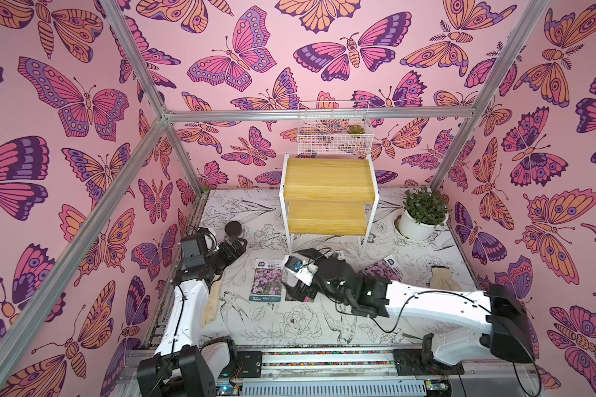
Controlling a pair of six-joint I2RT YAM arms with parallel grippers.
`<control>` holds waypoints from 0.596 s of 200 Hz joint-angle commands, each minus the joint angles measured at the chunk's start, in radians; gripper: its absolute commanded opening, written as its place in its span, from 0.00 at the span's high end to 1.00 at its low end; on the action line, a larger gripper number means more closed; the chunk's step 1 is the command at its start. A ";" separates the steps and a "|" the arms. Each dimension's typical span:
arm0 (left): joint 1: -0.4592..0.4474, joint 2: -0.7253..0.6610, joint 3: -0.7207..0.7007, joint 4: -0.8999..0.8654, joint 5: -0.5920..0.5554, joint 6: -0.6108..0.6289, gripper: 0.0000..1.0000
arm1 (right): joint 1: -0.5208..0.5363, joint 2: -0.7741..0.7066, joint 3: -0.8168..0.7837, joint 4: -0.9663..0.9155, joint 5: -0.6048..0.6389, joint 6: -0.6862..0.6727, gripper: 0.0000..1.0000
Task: Take the seed bag off the shelf
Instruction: Place the seed packet at the center of the board, then reset both arms
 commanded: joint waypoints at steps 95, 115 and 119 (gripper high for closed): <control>-0.140 0.163 -0.167 0.594 -0.353 0.189 0.00 | -1.054 -0.408 -0.571 0.187 -0.208 0.201 0.01; -0.157 0.223 -0.149 0.652 -0.383 0.248 0.00 | -1.202 -0.268 -0.560 0.262 -0.268 0.282 0.01; -0.162 0.228 -0.150 0.668 -0.397 0.269 0.00 | -1.208 -0.241 -0.561 0.281 -0.241 0.286 0.01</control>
